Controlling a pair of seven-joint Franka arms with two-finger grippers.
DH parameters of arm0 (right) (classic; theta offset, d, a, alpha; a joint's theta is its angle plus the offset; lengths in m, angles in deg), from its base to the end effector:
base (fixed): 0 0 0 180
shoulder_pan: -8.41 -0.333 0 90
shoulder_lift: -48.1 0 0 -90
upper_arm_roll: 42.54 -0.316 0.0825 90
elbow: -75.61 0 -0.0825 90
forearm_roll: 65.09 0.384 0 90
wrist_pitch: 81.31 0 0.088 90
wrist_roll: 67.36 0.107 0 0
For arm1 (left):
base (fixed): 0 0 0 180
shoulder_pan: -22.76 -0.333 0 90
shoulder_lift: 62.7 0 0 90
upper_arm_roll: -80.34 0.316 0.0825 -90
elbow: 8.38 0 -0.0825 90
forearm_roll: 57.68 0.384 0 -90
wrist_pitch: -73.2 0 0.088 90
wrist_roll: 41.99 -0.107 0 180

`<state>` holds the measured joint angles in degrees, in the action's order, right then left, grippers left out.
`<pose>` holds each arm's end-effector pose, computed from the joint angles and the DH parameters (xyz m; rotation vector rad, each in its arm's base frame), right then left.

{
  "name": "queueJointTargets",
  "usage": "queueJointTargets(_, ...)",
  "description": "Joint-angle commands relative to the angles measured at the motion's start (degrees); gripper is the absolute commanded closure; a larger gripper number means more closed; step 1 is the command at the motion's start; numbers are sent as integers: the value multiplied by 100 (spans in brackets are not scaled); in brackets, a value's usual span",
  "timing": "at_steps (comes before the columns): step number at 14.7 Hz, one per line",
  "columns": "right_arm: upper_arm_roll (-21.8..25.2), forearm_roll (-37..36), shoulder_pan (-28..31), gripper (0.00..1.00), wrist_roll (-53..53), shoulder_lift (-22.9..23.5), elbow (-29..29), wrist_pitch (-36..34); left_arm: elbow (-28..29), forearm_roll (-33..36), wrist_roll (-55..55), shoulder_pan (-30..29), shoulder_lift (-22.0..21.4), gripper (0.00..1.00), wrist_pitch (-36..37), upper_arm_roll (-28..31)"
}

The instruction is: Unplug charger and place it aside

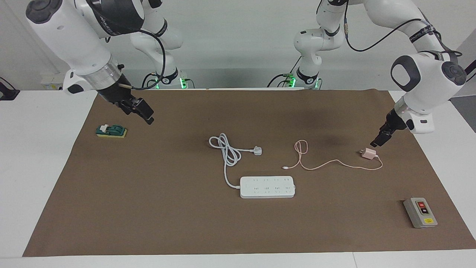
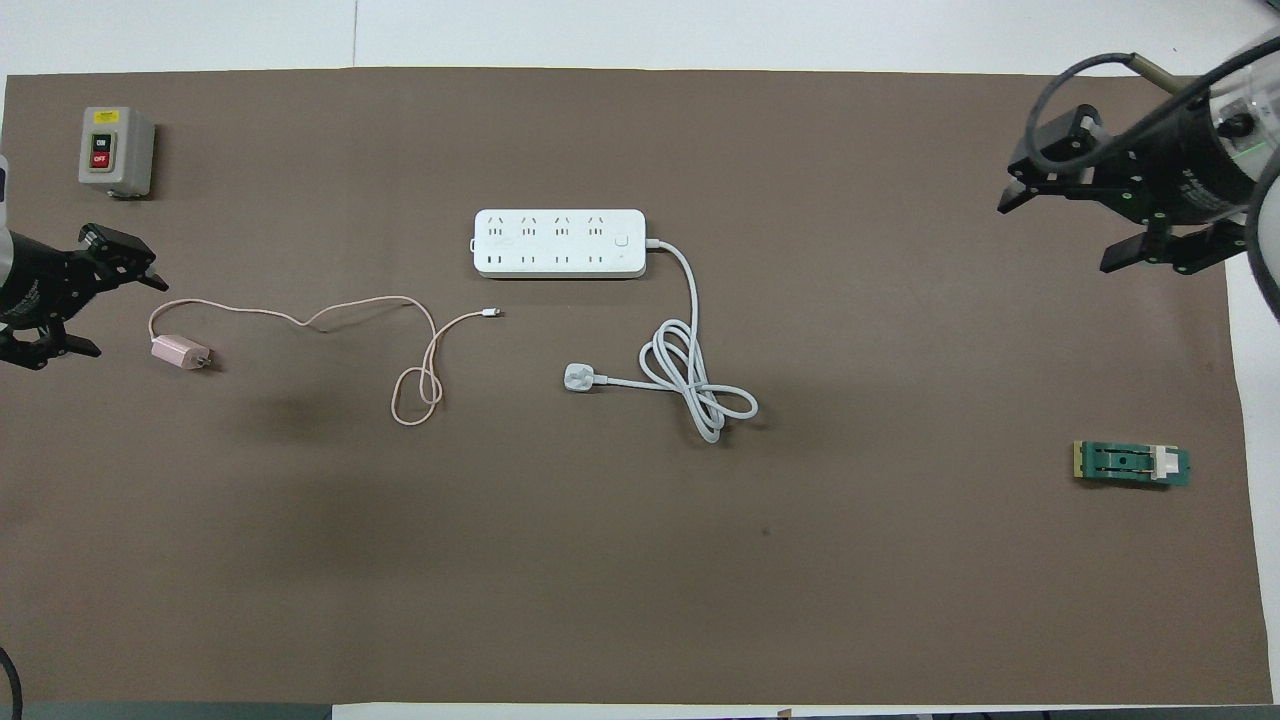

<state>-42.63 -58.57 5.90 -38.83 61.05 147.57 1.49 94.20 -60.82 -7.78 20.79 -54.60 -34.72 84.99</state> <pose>0.6091 0.0409 0.6293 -2.9671 0.6641 0.1003 0.5940 0.0628 0.4650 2.9075 1.1113 -0.0869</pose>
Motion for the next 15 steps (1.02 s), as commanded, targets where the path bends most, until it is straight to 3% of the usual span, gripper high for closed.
queueJointTargets(1, -62, -527, 92, 0, -1223, -355, 248, -79, -247, 15, -413, 30, -177, 0, 357, -17)
queueJointTargets(5, -62, -800, 241, 0, -2525, -1022, 764, -247, -747, 24, -1248, 30, -432, 0, 1113, -43)
queueJointTargets(9, -114, -968, 312, 0, -3177, -1462, 1398, -229, -1309, 32, -1855, 65, -599, 0, 1930, -122)
queueJointTargets(13, -158, -959, 426, 0, -3205, -1533, 1707, -54, -1653, 146, -2339, 161, -749, 0, 2835, -175)
queueJointTargets(15, -307, -959, 592, 0, -3187, -1524, 1698, -1, -1636, 191, -2620, 197, -889, 0, 2811, -184)
